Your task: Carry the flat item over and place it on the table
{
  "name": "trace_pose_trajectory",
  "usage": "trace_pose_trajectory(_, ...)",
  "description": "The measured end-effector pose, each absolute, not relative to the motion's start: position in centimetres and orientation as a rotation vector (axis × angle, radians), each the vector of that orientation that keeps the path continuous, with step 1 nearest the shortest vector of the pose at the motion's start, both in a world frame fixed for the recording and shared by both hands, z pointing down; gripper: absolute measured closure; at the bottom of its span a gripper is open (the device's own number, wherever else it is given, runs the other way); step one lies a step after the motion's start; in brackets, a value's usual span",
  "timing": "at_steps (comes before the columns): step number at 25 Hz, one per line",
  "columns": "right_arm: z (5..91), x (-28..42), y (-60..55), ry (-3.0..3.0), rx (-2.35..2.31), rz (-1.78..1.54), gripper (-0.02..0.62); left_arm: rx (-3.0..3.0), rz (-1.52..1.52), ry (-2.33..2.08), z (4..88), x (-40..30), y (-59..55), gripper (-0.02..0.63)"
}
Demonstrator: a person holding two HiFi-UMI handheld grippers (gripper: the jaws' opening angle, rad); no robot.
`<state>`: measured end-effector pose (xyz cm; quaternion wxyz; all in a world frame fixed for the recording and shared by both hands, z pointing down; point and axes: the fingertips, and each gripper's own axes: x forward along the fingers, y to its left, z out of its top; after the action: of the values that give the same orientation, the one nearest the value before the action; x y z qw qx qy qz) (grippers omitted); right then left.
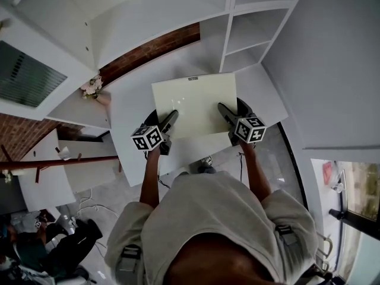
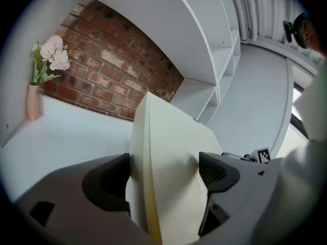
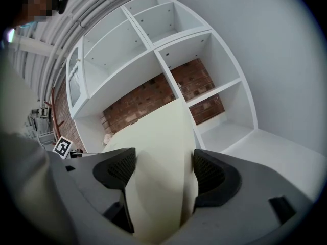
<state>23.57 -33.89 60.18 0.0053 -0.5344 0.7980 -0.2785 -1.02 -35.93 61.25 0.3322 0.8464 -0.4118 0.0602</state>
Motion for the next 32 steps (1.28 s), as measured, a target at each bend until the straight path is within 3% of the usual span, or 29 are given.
trace_pose_trajectory(32, 63.7, 21.5, -34.7, 2.4, -1.783, -0.971, 0.219, 2.219, 0.253, -0.949, 64.7, -2.8, -39.2, 0.179)
